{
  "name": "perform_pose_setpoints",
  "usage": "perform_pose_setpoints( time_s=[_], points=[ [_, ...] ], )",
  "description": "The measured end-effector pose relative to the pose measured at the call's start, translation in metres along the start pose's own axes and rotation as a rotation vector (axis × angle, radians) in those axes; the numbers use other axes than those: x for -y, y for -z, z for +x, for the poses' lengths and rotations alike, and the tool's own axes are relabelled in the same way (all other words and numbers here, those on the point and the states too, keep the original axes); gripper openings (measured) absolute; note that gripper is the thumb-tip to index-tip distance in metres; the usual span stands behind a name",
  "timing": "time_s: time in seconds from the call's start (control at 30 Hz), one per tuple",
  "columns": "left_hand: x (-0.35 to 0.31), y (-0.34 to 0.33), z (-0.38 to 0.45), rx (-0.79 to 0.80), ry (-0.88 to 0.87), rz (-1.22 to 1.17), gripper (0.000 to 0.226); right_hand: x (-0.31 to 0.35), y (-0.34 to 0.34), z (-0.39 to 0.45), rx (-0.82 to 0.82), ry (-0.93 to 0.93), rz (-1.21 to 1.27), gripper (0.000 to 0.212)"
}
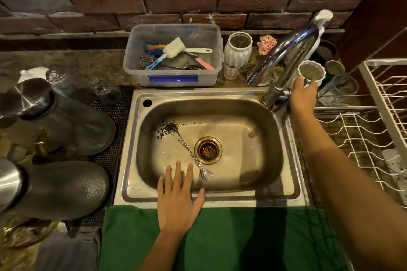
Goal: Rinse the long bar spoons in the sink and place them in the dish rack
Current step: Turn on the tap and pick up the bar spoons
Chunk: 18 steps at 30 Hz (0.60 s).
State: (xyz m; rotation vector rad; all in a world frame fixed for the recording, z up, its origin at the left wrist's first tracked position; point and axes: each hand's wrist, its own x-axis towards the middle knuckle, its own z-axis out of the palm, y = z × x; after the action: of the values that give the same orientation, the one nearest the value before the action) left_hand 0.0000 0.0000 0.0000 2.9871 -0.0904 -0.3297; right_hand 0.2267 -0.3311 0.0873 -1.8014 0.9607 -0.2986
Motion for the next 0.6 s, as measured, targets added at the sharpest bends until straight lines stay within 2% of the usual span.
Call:
perform_pose_setpoints(
  time_s=[0.17,0.33,0.6],
  points=[
    [0.0,-0.002,0.002,-0.02,0.009,-0.001,0.079,0.01,-0.004,0.014,-0.045,-0.085,-0.047,0.055],
    [0.0,-0.004,0.002,-0.007,0.007,0.002,0.078,0.003,-0.002,0.026,-0.097,-0.108,-0.09,0.063],
    [0.001,-0.004,0.002,0.017,0.017,-0.009,0.076,0.01,-0.005,0.027,-0.132,-0.173,-0.103,0.052]
  ],
)
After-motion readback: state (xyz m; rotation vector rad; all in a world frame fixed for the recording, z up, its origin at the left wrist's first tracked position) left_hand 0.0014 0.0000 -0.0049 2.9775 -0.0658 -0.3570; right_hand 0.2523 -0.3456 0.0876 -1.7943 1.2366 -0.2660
